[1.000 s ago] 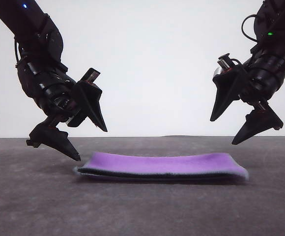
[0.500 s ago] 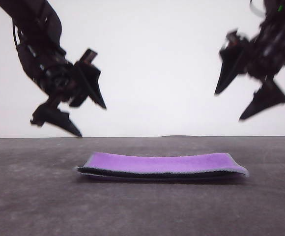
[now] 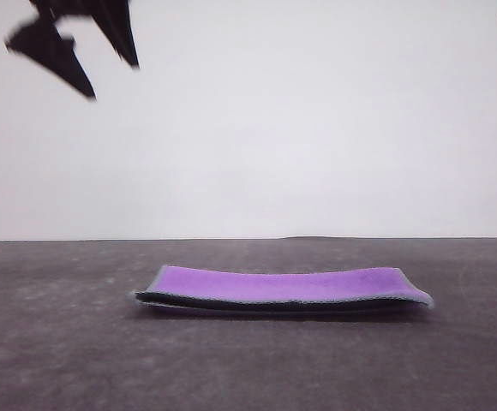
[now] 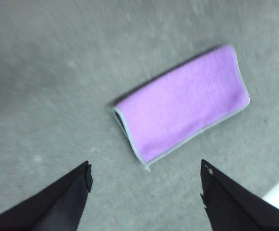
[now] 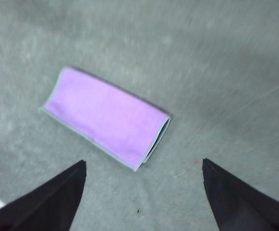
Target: Fold clothes
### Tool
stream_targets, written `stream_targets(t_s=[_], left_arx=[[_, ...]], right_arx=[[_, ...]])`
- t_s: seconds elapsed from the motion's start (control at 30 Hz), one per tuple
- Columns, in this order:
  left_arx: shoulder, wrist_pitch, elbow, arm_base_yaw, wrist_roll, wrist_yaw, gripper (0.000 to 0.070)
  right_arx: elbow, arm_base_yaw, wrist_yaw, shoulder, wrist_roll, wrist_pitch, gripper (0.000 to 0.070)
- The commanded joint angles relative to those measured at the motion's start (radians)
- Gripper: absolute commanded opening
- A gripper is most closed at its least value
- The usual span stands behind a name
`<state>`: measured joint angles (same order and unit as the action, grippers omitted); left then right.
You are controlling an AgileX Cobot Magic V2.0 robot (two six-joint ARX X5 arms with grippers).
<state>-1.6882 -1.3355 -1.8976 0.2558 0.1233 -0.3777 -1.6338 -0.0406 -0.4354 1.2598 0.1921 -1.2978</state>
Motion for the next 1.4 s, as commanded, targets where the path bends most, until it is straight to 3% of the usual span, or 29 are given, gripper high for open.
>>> stream_targets(t_s=[0.0,0.17,0.33,0.6,0.87,1.13,1.37], left_arx=[[0.015,-0.003,0.010,0.005,-0.023,0.026,0.0434],[0.126,0.056,0.190,0.005,-0.034,0.038,0.0434],[0.241,0.170,0.461,0.005,-0.079,0.038,0.0434],[0.348,0.252,0.747,0.005,-0.083,0.037,0.0434],[0.362,0.263,0.799,0.005,-0.081,0.037,0.0434],[0.362,0.281,0.799,0.005,-0.079,0.037,0.0434],[0.362,0.298,0.799,0.004,-0.079,0.037,0.0434]], right_arx=[[-0.006,-0.003,0.016,-0.022,-0.028,-0.002,0.0483],[0.139,-0.003,0.044,-0.140,-0.048,0.040,0.0483],[0.408,-0.003,0.030,-0.197,-0.095,0.178,0.0484],[0.815,-0.003,-0.142,-0.094,-0.220,0.608,0.0483],[0.860,-0.003,-0.277,0.177,-0.287,0.819,0.0483],[0.860,-0.005,-0.377,0.336,-0.365,0.998,0.0482],[0.860,-0.011,-0.394,0.388,-0.472,1.143,0.0418]])
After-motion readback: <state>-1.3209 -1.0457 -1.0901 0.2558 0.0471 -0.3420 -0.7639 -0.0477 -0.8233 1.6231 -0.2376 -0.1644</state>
